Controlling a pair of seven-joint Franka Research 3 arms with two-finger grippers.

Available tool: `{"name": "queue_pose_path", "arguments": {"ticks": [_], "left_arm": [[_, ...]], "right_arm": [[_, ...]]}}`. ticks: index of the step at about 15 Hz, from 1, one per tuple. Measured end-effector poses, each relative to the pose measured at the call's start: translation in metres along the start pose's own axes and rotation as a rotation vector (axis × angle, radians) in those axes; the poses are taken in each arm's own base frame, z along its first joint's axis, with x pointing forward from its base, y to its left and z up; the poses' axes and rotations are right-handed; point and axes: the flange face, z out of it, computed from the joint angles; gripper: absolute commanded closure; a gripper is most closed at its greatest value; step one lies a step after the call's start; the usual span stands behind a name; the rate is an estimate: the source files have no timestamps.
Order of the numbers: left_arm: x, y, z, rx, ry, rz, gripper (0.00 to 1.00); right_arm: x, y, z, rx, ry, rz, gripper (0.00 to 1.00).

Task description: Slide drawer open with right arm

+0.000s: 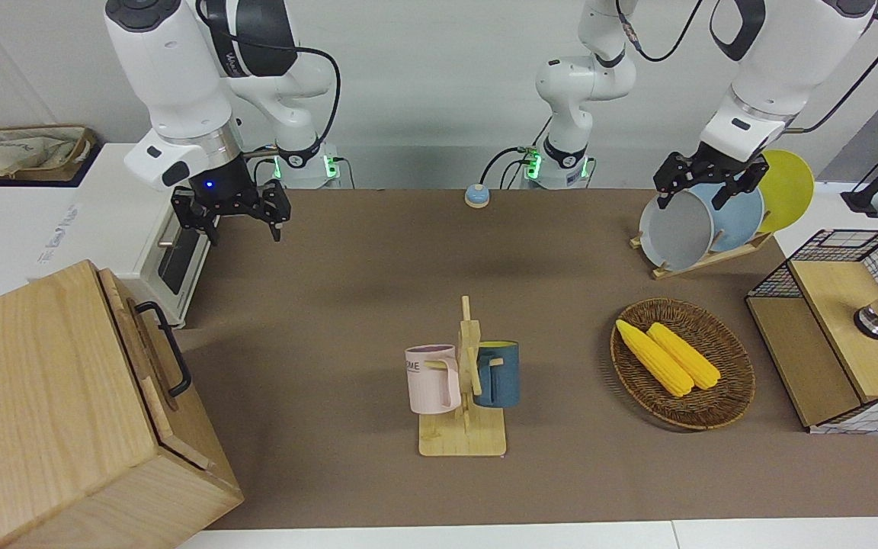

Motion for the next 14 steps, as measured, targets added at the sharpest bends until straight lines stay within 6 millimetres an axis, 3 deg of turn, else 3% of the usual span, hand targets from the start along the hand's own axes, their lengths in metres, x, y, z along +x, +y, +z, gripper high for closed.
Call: {"name": "queue_pose_path", "arguments": {"ticks": [7,14], "left_arm": [[0.0,0.0,0.0,0.0,0.0,0.0,0.01],[0.0,0.0,0.0,0.0,0.0,0.0,0.01]], "right_arm": [[-0.001,-0.006,-0.003,0.002,0.005,-0.01,0.015],[-0.018,-0.038,-0.025,-0.091,0.001,-0.047,0.015]]}}
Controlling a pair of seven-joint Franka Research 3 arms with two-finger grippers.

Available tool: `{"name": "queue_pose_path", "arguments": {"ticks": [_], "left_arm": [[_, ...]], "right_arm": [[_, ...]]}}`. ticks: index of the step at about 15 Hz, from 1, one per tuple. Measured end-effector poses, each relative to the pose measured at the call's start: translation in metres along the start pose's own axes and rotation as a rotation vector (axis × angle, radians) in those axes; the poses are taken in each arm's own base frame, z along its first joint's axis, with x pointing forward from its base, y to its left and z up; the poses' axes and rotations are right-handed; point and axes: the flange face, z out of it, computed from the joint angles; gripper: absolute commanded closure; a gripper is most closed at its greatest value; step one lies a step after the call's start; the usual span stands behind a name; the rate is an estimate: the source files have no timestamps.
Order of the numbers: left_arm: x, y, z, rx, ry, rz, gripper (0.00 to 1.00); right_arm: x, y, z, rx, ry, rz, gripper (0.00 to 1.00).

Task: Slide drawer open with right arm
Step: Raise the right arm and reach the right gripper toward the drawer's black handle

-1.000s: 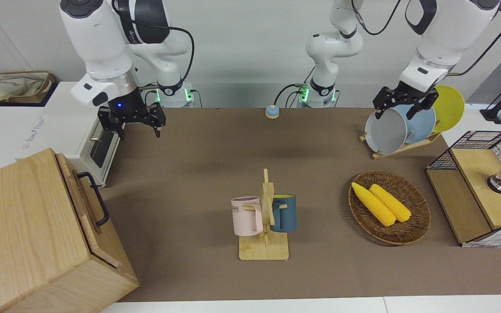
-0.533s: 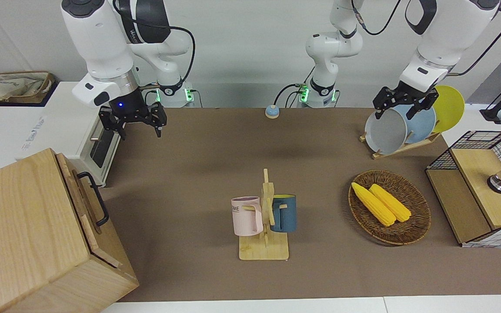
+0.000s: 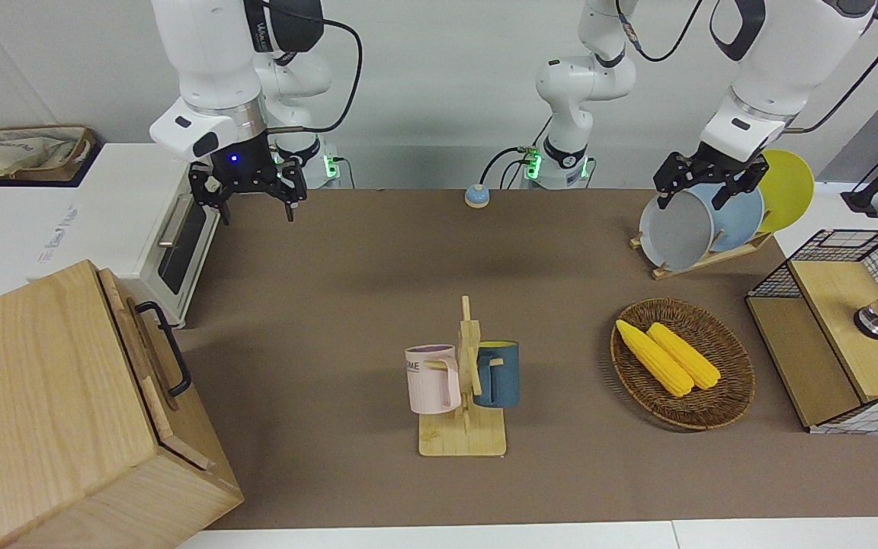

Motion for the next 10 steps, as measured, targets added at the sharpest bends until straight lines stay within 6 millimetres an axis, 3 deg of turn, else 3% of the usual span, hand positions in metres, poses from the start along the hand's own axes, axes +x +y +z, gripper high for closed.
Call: {"name": "queue_pose_path", "arguments": {"ticks": [7,10], "left_arm": [[0.0,0.0,0.0,0.0,0.0,0.0,0.01],[0.0,0.0,0.0,0.0,0.0,0.0,0.01]], "right_arm": [[-0.014,-0.082,-0.007,-0.228,0.031,0.026,0.015],[-0.019,-0.107,-0.003,-0.349,0.043,0.015,0.015]]}}
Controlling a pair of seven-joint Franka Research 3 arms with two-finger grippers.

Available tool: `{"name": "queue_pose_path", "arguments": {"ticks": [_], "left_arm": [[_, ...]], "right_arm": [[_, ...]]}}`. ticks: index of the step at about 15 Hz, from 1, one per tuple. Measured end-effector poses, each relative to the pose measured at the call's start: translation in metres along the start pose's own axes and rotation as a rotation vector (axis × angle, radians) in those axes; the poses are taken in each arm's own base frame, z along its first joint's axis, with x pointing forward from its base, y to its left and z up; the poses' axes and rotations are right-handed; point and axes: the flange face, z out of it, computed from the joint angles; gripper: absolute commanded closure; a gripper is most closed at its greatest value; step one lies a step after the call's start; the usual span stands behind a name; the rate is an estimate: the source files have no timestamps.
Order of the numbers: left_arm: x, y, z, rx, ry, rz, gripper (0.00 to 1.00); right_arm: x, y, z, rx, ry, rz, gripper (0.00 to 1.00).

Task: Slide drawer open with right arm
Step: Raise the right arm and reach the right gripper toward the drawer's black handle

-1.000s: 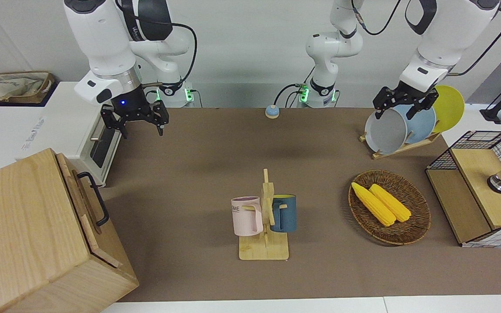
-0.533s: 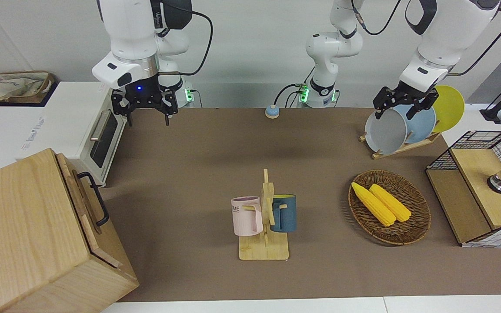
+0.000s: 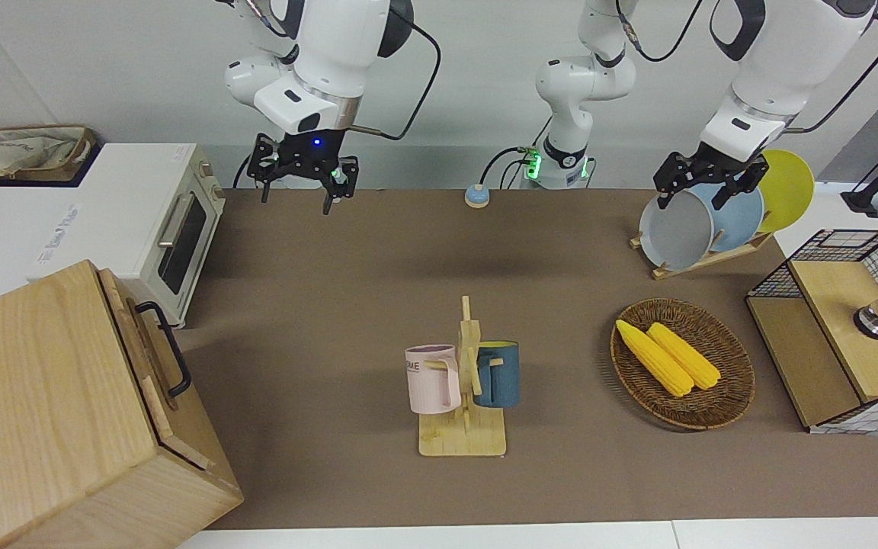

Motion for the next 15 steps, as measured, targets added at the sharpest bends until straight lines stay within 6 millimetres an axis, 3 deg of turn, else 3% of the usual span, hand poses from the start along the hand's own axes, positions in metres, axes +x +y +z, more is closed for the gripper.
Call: {"name": "queue_pose_path", "arguments": {"ticks": [5,15], "left_arm": [[0.0,0.0,0.0,0.0,0.0,0.0,0.01],[0.0,0.0,0.0,0.0,0.0,0.0,0.01]], "right_arm": [[0.003,-0.034,0.022,-0.222,0.031,-0.055,0.015],[0.028,-0.05,0.08,-0.555,0.115,-0.161,0.015]]}}
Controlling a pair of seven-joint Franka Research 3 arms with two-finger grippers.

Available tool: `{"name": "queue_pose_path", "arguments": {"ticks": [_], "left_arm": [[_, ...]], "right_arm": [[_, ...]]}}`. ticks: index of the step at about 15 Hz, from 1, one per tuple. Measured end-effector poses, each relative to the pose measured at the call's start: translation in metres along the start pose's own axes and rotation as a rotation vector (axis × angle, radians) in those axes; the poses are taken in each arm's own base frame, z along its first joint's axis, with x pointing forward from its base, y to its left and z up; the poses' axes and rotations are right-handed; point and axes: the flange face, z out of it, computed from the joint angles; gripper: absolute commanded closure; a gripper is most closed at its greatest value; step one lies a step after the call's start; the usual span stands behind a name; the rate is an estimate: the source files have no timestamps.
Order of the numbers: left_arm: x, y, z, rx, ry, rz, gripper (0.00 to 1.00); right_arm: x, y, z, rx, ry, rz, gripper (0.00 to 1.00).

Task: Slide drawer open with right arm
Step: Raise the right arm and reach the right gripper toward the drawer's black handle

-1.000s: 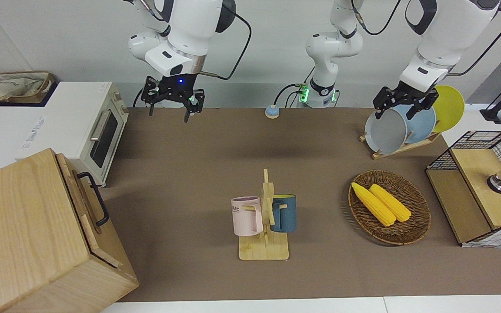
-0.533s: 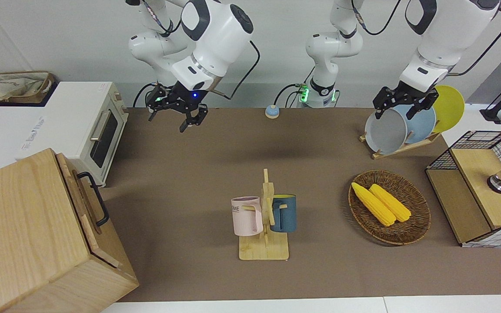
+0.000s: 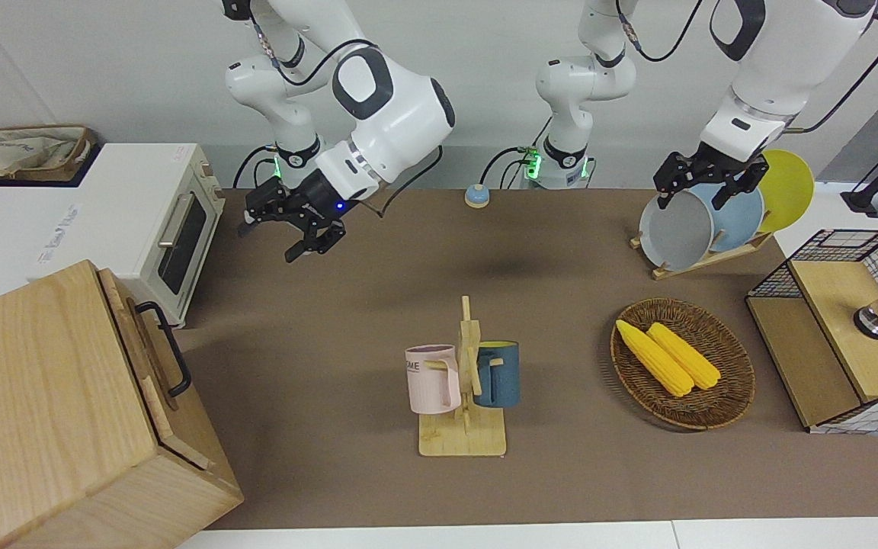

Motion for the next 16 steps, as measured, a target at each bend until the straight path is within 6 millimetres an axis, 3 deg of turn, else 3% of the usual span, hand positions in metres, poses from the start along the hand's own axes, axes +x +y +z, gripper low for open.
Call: {"name": "queue_pose_path", "arguments": {"ticks": [7,16], "left_arm": [[0.0,0.0,0.0,0.0,0.0,0.0,0.01],[0.0,0.0,0.0,0.0,0.0,0.0,0.01]], "right_arm": [[0.019,-0.019,0.047,-0.173,0.127,-0.093,0.015],[0.038,-0.03,0.123,-0.382,0.204,-0.225,0.015]]}}
